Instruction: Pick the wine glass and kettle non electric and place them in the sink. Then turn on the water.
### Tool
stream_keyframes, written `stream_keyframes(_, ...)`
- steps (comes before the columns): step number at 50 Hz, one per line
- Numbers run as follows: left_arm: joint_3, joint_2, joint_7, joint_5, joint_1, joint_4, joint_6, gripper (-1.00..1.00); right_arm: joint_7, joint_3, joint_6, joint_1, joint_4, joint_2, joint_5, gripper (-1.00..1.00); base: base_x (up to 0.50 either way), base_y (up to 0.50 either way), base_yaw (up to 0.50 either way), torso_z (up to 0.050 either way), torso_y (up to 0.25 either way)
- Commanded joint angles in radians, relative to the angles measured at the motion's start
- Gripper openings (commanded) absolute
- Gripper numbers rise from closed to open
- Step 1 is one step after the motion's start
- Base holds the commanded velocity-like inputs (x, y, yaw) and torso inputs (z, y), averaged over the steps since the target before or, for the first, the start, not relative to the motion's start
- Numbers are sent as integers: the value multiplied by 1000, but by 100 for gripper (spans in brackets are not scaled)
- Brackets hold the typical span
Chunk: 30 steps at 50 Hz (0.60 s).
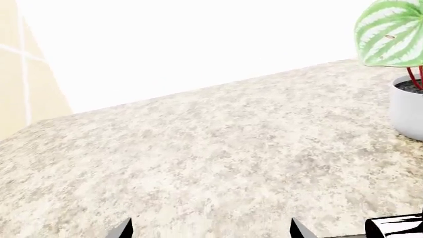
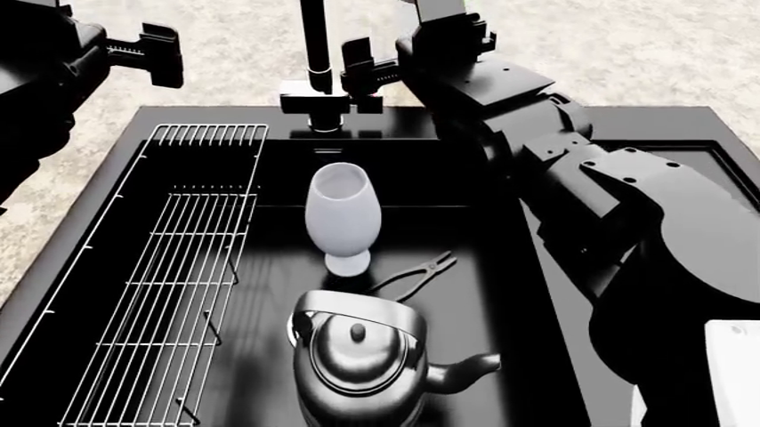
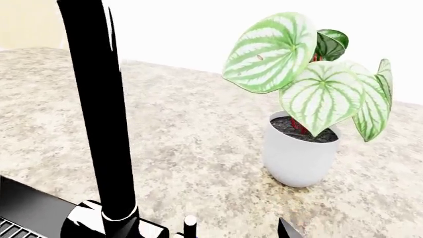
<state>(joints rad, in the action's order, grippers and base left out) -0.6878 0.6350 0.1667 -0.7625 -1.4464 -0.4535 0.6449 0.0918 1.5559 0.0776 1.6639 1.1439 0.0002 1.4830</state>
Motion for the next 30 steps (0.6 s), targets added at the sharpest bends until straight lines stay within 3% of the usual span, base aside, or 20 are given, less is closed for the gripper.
stream_keyframes(1,-1,0,-1,0,0,4,3,100,2,0,-1,4,-3,0,2,100,0,0,0,0,-125)
stream_keyframes(12,1,-1,-6,1,5,-5,-4,100,2,1,-3,3,-8,0,2,100,0,0,0,0,-119)
stream_keyframes(30,-2,-18,-13,15,-62,-29,13,100,15,-2,4,79,-10,0,16,100,0,0,0,0,0)
